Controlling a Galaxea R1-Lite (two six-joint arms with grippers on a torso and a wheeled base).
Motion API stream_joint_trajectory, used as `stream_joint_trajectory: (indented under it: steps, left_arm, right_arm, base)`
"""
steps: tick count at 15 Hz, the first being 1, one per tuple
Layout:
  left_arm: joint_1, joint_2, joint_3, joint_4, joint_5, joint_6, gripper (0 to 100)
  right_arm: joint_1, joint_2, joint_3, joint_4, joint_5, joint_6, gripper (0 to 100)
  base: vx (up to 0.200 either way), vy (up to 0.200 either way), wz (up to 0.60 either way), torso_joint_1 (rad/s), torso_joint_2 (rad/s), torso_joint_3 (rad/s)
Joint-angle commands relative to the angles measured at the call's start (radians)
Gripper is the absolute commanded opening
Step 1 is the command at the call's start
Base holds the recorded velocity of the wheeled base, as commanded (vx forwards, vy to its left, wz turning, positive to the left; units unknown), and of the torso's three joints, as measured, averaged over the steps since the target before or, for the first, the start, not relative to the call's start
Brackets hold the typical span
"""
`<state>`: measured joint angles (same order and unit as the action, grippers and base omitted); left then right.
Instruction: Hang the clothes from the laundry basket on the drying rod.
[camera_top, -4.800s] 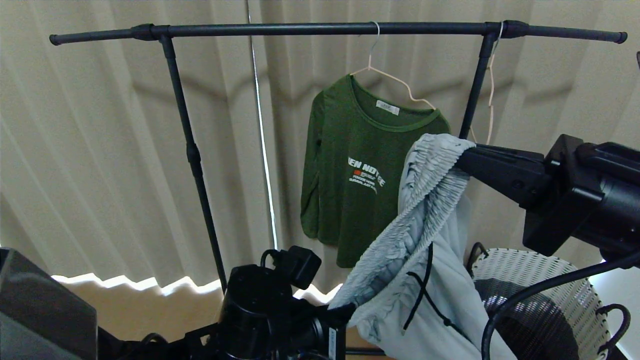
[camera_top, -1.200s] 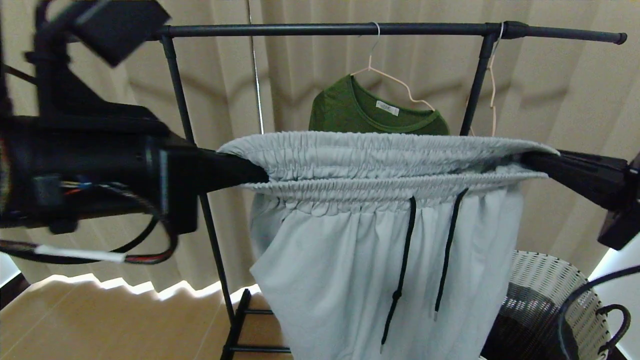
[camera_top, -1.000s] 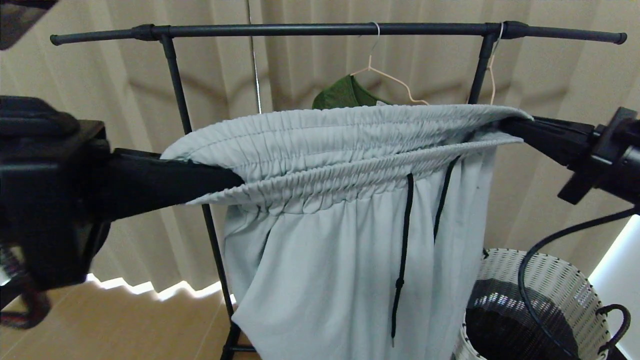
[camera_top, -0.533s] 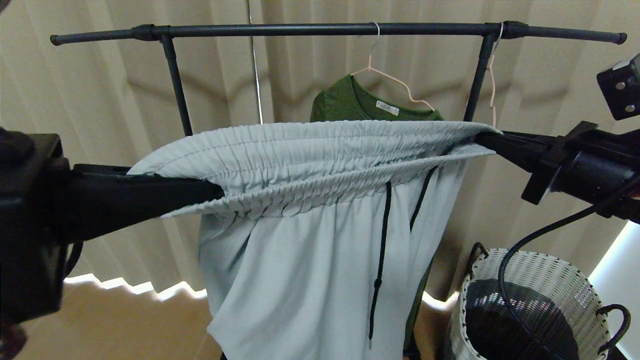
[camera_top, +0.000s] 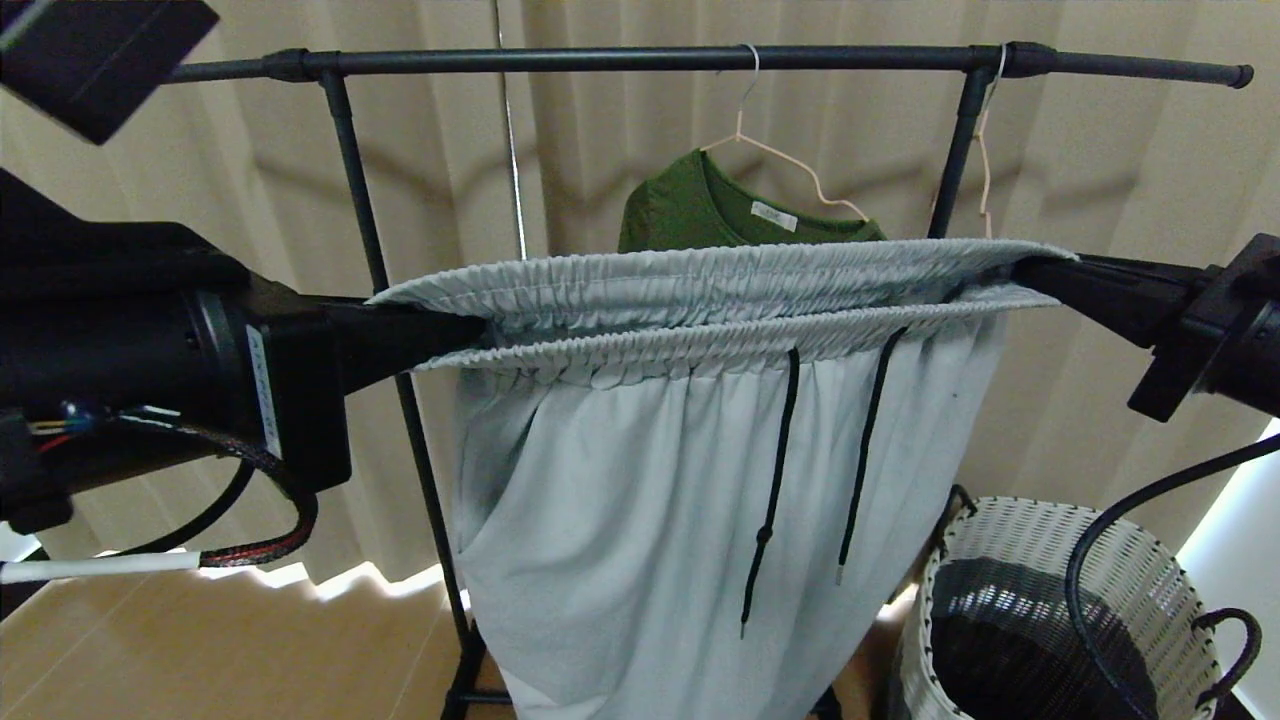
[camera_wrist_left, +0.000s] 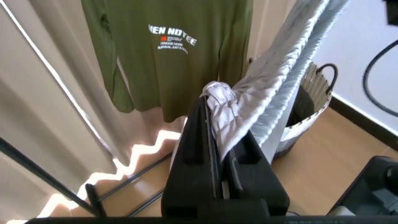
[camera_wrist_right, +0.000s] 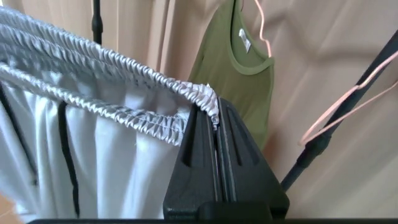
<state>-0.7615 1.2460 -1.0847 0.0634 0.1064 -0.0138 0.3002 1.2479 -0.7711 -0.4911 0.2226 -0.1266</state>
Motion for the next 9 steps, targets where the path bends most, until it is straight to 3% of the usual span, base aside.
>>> stream_joint_trajectory:
  steps: [1, 5, 6, 9]
  left_arm:
    - [0.010, 0.006, -0.003, -0.001, 0.001, 0.000, 0]
    - [0.037, 0.006, -0.004, -0.002, 0.001, 0.002, 0]
    - [0.050, 0.007, -0.003, -0.004, 0.001, 0.006, 0]
    - [0.111, 0.018, 0.019, -0.008, 0.003, 0.038, 0]
  right_arm:
    - [0.000, -0.016, -0.002, 0.009, 0.001, -0.001, 0]
    - [0.000, -0.041, -0.005, 0.060, 0.003, -0.001, 0]
    - [0.000, -0.044, 0.001, 0.060, 0.003, 0.001, 100]
    - [0.002, -0.071, 0.061, 0.052, 0.012, 0.012, 100]
  base:
    - [0.000, 0.000, 0.00, 0.000, 0.00, 0.000]
    - [0.000, 0.000, 0.00, 0.000, 0.00, 0.000]
    - [0.000, 0.000, 0.00, 0.000, 0.00, 0.000]
    - [0.000, 0.000, 0.00, 0.000, 0.00, 0.000]
